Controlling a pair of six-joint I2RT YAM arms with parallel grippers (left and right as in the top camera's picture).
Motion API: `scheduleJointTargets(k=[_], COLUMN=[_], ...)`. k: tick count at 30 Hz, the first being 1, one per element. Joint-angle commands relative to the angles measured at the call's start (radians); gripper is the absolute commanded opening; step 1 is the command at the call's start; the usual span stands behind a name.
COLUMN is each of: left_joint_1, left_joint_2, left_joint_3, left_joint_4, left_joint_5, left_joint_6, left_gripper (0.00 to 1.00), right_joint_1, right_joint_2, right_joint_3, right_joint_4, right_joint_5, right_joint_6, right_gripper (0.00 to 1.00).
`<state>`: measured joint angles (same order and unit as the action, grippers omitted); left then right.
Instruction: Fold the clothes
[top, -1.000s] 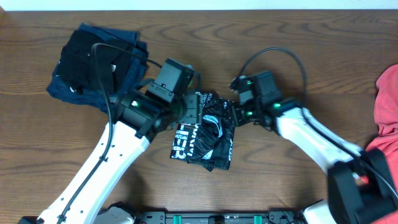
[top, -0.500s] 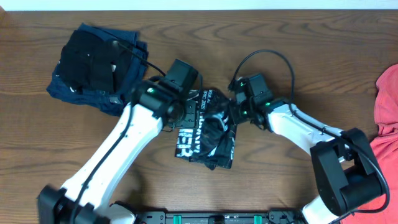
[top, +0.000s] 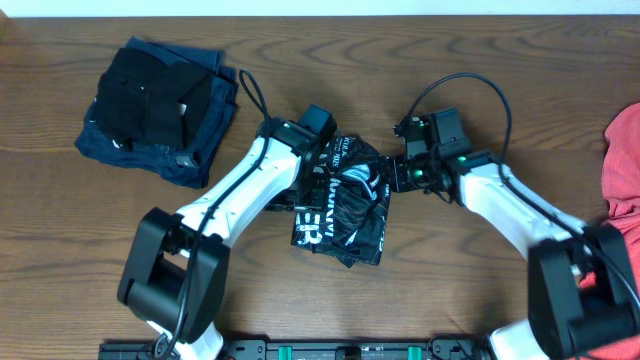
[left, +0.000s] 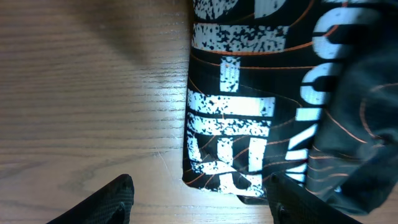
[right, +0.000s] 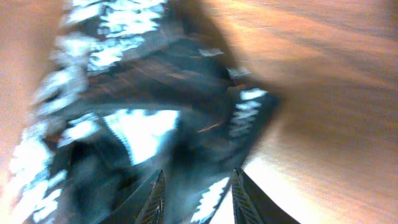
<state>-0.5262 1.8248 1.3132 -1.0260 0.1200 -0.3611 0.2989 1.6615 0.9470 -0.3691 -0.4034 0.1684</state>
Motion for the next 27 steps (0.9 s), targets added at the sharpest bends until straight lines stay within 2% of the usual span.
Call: scheduleJointTargets(k=[1, 6, 11, 12, 14, 15, 16, 25, 26, 27], left_joint_1=[0.003, 0.003, 0.005, 0.005, 0.005, 0.005, 0.005, 0.004, 0.004, 0.005], left_joint_2=[0.009, 0.009, 0.009, 0.009, 0.009, 0.009, 0.009, 0.009, 0.009, 0.009], left_joint_3=[-0.007, -0.007, -0.007, -0.007, -0.007, -0.007, -0.007, -0.007, -0.007, -0.007], left_joint_4=[-0.004, 0.011, 0.013, 0.013, 0.013, 0.013, 0.012, 0.018, 0.018, 0.017], left_joint_5=[0.003, 0.003, 0.003, 0.003, 0.003, 0.003, 0.003, 0.003, 0.003, 0.003], left_joint_6=[0.021, 0.021, 0.021, 0.021, 0.022, 0.028, 0.029, 0.032, 0.032, 0.032], left_gripper=[0.69, 0.69, 0.69, 0.69, 0.69, 0.69, 0.69, 0.69, 0.69, 0.69], right_joint_1=[0.016, 0.088, 0.159, 0.165, 0.172, 0.172, 0.169, 0.145, 0.148, 0.153], right_joint_2=[-0.078, -0.056, 0.012, 0.023, 0.037, 0.036, 0.026, -0.183, -0.192, -0.192], right_joint_3=[0.012, 0.002, 0.000, 0.000, 0.000, 0.000, 0.004, 0.008, 0.007, 0.007], right_joint_4=[-0.044, -0.103, -0.101, -0.098, -0.096, -0.101, -0.120, -0.334, -0.334, -0.323], right_joint_5=[-0.190, -0.182, -0.070, -0.061, -0.060, -0.060, -0.060, 0.119, 0.118, 0.118], right_joint_6=[-0.073, -0.080, -0.079, -0.080, -0.080, -0.080, -0.080, -0.050, -0.053, -0.059], right_gripper=[0.33, 0.33, 0.32, 0.29, 0.15, 0.05, 0.01, 0.01, 0.04, 0.17])
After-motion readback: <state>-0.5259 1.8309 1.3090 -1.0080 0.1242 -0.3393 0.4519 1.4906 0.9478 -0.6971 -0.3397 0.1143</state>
